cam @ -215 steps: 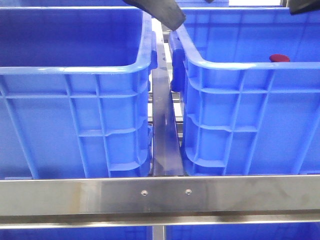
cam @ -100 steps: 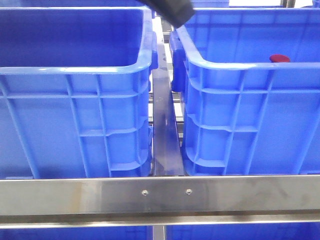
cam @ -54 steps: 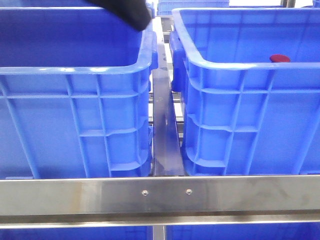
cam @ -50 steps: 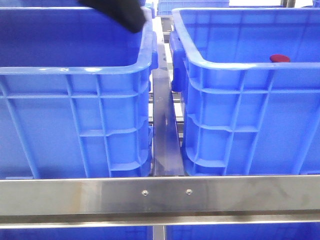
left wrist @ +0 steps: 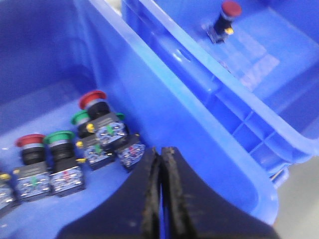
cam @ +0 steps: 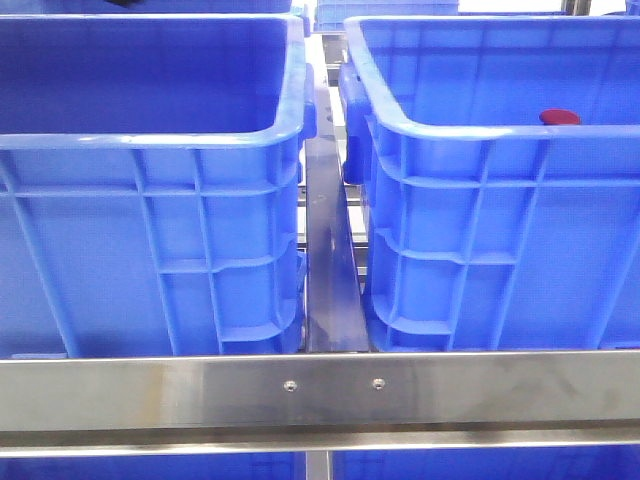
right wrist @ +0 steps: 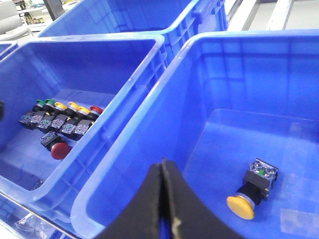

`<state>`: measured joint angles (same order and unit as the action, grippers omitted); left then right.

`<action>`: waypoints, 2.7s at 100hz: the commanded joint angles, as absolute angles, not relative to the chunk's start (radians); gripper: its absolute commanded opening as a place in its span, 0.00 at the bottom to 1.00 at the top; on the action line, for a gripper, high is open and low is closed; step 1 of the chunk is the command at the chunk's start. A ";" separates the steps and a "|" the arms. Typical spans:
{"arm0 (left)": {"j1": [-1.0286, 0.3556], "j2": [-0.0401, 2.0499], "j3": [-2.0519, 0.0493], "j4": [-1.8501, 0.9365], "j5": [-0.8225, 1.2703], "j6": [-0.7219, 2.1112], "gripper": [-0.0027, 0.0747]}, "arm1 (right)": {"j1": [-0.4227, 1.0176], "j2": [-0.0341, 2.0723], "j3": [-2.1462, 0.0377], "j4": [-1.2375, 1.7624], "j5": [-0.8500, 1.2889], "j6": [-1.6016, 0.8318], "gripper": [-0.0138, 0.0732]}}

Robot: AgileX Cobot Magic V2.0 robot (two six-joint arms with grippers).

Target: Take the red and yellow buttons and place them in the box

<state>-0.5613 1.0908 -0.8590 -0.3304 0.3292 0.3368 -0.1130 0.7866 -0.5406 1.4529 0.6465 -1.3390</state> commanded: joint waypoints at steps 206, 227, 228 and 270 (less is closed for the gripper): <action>0.025 -0.035 0.056 0.070 -0.020 -0.041 0.01 | -0.117 0.779 -0.563 1.509 0.657 -1.345 0.08; 0.039 -0.036 0.054 0.070 0.035 -0.041 0.01 | -0.117 0.781 -0.564 1.509 0.657 -1.345 0.08; 0.039 -0.036 0.054 0.070 0.035 -0.041 0.01 | -0.117 0.781 -0.564 1.509 0.657 -1.345 0.08; 0.039 -0.036 0.054 0.068 0.035 -0.041 0.01 | -0.117 0.781 -0.564 1.509 0.657 -1.345 0.08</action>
<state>0.0375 -0.0059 0.0008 0.0706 0.1078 -0.0300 -0.1130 0.7866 -0.5406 1.4552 0.6465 -1.3390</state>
